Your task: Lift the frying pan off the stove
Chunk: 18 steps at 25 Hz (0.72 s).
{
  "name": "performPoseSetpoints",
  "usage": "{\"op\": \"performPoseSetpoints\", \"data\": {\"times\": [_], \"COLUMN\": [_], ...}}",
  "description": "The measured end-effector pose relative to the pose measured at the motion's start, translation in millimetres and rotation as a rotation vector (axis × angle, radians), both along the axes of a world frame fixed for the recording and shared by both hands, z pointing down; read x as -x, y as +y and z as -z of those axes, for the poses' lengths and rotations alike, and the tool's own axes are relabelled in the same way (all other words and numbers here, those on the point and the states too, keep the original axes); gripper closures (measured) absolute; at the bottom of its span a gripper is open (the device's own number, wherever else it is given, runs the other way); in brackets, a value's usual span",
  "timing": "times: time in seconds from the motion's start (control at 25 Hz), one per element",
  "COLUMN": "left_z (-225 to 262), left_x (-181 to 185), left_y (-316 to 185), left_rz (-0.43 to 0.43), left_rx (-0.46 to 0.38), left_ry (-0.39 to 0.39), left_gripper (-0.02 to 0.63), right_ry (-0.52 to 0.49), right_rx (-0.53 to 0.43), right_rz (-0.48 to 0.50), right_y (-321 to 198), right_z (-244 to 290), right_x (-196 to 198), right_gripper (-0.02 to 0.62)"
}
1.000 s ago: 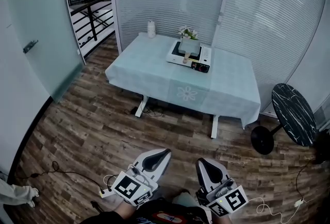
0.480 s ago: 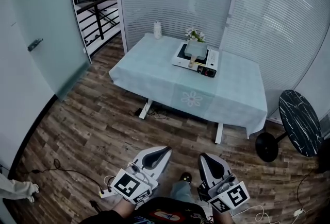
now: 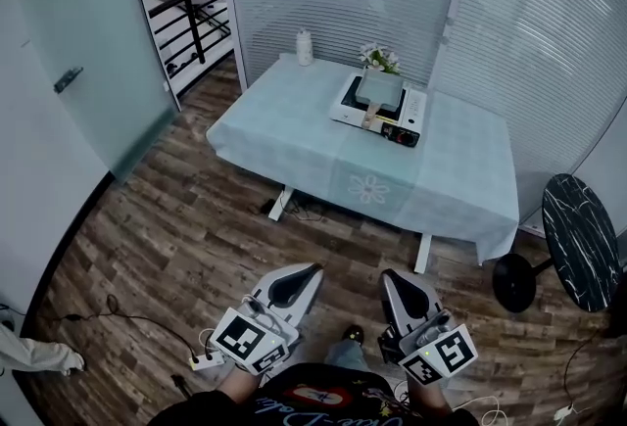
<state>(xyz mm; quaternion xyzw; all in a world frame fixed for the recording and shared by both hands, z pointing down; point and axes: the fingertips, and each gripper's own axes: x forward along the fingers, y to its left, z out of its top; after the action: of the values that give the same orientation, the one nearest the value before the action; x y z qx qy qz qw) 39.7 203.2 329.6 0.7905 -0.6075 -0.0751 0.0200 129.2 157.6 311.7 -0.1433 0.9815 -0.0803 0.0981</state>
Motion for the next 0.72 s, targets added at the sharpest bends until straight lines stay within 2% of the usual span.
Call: {"op": "performPoseSetpoints", "data": {"times": [0.28, 0.72], "left_z": [-2, -4], "left_x": [16, 18], "left_y": [-47, -110], "left_rz": [0.044, 0.099], "left_rx": [0.008, 0.031], "left_ry": [0.017, 0.006], "left_gripper": [0.6, 0.6], "right_ry": [0.001, -0.013], "right_rx": [0.019, 0.053], "right_rz": [0.027, 0.075], "right_y": [-50, -116], "right_z": [-3, -11], "right_x": [10, 11], "right_gripper": [0.595, 0.595]}}
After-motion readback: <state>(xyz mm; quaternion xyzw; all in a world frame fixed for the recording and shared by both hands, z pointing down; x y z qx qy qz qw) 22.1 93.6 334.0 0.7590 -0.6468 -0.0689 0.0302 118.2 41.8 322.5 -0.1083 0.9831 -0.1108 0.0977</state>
